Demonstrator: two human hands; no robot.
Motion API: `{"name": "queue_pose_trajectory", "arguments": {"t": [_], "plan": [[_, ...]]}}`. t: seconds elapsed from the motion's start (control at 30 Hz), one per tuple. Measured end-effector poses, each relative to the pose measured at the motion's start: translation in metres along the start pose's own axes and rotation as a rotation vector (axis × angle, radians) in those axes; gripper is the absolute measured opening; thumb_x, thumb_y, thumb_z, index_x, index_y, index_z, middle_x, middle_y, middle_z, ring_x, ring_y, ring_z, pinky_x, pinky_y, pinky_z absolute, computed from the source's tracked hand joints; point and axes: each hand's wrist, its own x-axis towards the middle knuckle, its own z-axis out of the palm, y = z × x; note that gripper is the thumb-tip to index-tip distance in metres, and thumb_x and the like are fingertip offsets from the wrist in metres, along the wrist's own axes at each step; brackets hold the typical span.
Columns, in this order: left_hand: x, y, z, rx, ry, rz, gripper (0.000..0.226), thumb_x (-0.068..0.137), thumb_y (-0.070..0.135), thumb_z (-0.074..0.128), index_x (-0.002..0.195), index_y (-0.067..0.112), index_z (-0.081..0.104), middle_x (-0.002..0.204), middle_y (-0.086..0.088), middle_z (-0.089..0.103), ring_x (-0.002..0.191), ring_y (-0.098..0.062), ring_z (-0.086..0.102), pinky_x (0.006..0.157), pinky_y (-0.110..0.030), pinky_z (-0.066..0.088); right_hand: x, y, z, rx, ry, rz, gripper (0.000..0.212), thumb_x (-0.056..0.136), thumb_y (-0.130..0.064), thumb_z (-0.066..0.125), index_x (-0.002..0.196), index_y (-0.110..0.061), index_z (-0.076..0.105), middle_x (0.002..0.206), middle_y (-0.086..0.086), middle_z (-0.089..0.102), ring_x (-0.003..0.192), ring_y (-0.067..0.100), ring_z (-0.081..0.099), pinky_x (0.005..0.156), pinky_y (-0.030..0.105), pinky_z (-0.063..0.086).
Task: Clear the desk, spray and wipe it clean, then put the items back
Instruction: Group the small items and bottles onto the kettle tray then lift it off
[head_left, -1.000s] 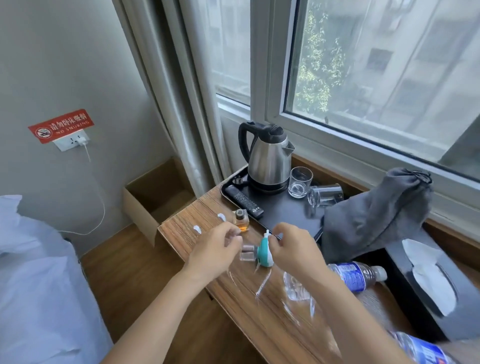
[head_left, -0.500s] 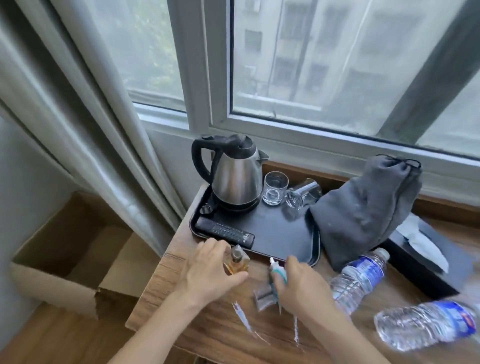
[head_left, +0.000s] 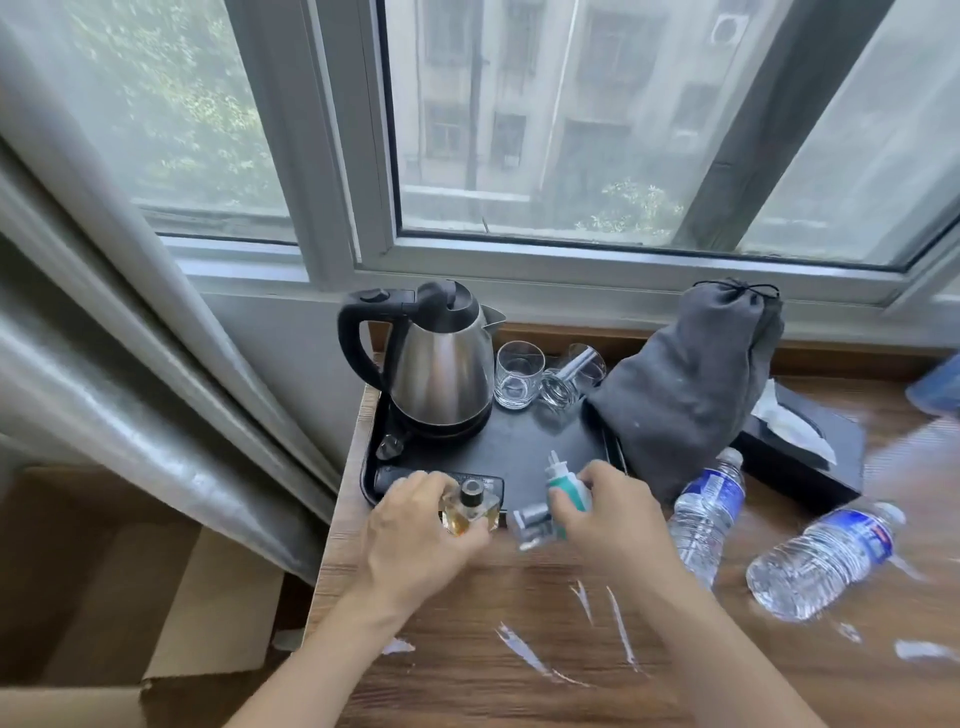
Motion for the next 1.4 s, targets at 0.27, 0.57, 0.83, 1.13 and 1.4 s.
{"name": "queue_pose_trajectory", "arguments": {"t": [0.27, 0.57, 0.83, 1.13, 1.4], "plan": [[0.05, -0.003, -0.016, -0.031, 0.087, -0.058, 0.034, 0.083, 0.045, 0.08, 0.11, 0.029, 0.069, 0.099, 0.014, 0.062, 0.092, -0.011, 0.06, 0.081, -0.026, 0.044, 0.07, -0.04, 0.014, 0.054, 0.027, 0.084, 0.034, 0.093, -0.042, 0.06, 0.092, -0.01, 0.051, 0.1, 0.012, 0.066, 0.088, 0.033, 0.059, 0.07, 0.033, 0.04], [0.062, -0.006, 0.005, 0.068, 0.023, -0.023, 0.041, 0.091, 0.043, 0.074, 0.123, 0.02, 0.067, 0.115, 0.004, 0.065, 0.112, -0.021, 0.063, 0.091, -0.039, 0.054, 0.096, -0.046, 0.038, -0.013, -0.018, 0.118, 0.044, 0.095, -0.044, 0.061, 0.114, -0.005, 0.058, 0.114, 0.016, 0.066, 0.104, 0.036, 0.064, 0.082, 0.038, 0.051], [0.071, -0.01, 0.01, 0.071, -0.053, -0.024, 0.049, 0.093, 0.038, 0.075, 0.137, 0.021, 0.063, 0.128, 0.004, 0.064, 0.123, -0.021, 0.059, 0.101, -0.04, 0.051, 0.093, -0.042, 0.035, 0.034, -0.024, 0.077, 0.046, 0.098, -0.047, 0.058, 0.116, -0.004, 0.057, 0.117, 0.018, 0.064, 0.105, 0.036, 0.063, 0.083, 0.039, 0.05], [0.076, -0.005, 0.017, -0.001, -0.076, -0.157, 0.049, 0.097, 0.028, 0.073, 0.142, 0.02, 0.054, 0.127, -0.005, 0.067, 0.122, -0.025, 0.06, 0.097, -0.039, 0.046, 0.032, 0.005, -0.024, -0.16, -0.016, 0.095, 0.037, 0.101, -0.047, 0.048, 0.118, -0.014, 0.047, 0.116, 0.011, 0.054, 0.106, 0.038, 0.061, 0.072, 0.036, 0.037], [0.069, 0.001, 0.031, -0.064, -0.017, -0.178, 0.038, 0.096, 0.014, 0.073, 0.13, 0.016, 0.054, 0.124, -0.006, 0.067, 0.116, -0.029, 0.063, 0.096, -0.045, 0.049, 0.028, 0.091, -0.06, -0.241, 0.06, 0.446, 0.058, 0.1, -0.055, 0.049, 0.13, -0.005, 0.039, 0.125, 0.018, 0.058, 0.11, 0.037, 0.062, 0.074, 0.038, 0.039]]}}
